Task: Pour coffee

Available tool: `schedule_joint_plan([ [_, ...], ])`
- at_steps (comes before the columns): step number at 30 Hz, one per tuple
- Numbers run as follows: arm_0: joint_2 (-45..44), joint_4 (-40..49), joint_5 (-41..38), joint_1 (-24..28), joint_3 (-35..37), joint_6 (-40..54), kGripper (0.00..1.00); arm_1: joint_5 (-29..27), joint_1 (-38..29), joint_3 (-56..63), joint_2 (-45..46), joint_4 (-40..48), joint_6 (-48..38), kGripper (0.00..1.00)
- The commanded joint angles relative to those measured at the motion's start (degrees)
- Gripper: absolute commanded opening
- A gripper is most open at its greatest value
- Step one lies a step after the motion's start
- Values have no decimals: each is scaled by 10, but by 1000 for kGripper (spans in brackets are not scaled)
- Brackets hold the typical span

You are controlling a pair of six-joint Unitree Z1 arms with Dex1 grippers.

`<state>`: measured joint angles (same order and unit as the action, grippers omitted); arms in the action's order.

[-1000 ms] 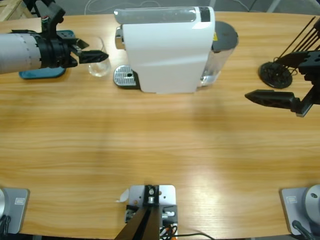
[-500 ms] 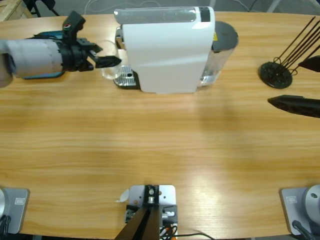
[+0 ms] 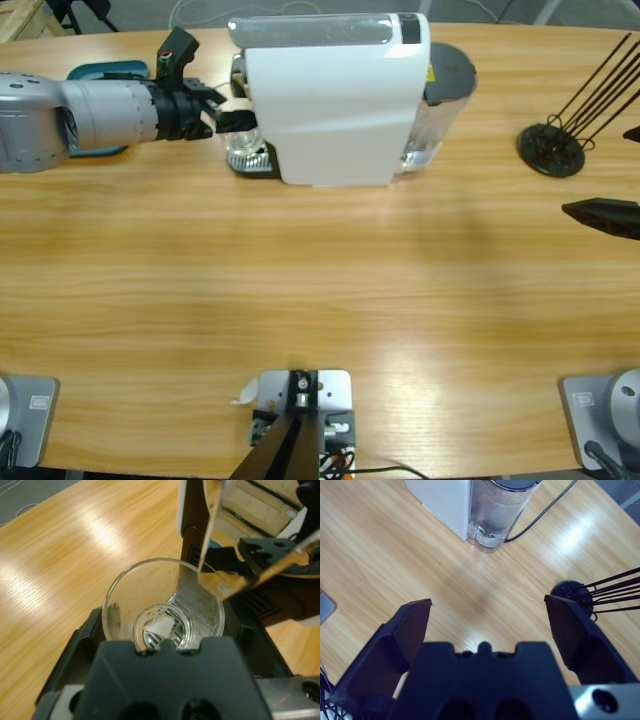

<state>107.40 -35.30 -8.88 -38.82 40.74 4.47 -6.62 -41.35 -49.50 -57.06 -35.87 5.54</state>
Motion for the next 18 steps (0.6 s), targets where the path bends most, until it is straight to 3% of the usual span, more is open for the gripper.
schedule_joint_plan([
  [1, 22, -7, -7, -18, 5, -14, 702, 4, 9, 20, 15, -10, 8, 977],
  [3, 17, -3, -8, -18, 2, -18, 937, 4, 9, 20, 17, -10, 8, 978],
  [4, 16, -2, -11, -19, -1, -18, 954, 4, 9, 20, 17, -10, 8, 977],
  [7, 10, -1, -19, -22, -11, -18, 995, 4, 9, 20, 20, -12, 8, 977],
  [18, -17, 2, -28, -27, -38, -20, 996, 1, 10, 24, 26, -12, 5, 977],
])
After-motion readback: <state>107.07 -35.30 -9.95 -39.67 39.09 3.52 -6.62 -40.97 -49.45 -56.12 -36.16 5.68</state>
